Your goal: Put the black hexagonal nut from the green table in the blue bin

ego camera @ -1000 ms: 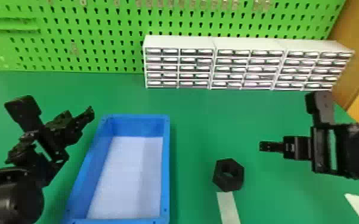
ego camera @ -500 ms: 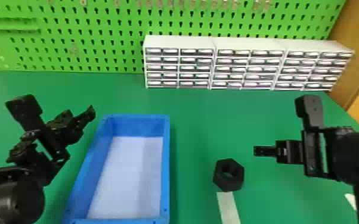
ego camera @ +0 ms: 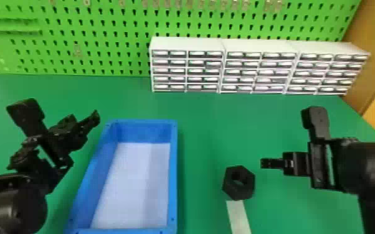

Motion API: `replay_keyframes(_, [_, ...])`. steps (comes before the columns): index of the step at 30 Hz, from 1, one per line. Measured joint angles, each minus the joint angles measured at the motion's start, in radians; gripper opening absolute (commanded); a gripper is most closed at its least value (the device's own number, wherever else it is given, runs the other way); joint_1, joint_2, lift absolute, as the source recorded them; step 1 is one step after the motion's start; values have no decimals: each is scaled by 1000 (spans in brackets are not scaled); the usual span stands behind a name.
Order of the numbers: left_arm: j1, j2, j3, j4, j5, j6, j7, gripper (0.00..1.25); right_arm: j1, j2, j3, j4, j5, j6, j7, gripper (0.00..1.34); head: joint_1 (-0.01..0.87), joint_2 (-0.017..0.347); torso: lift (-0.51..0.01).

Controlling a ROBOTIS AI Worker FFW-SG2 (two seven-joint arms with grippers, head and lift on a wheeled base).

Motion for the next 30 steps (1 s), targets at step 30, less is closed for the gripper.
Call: replay_keyframes(30, [-3,0,-8,0,0,0,0,770,-36,12,82,123,-14,-90,0,966,691,9,-97])
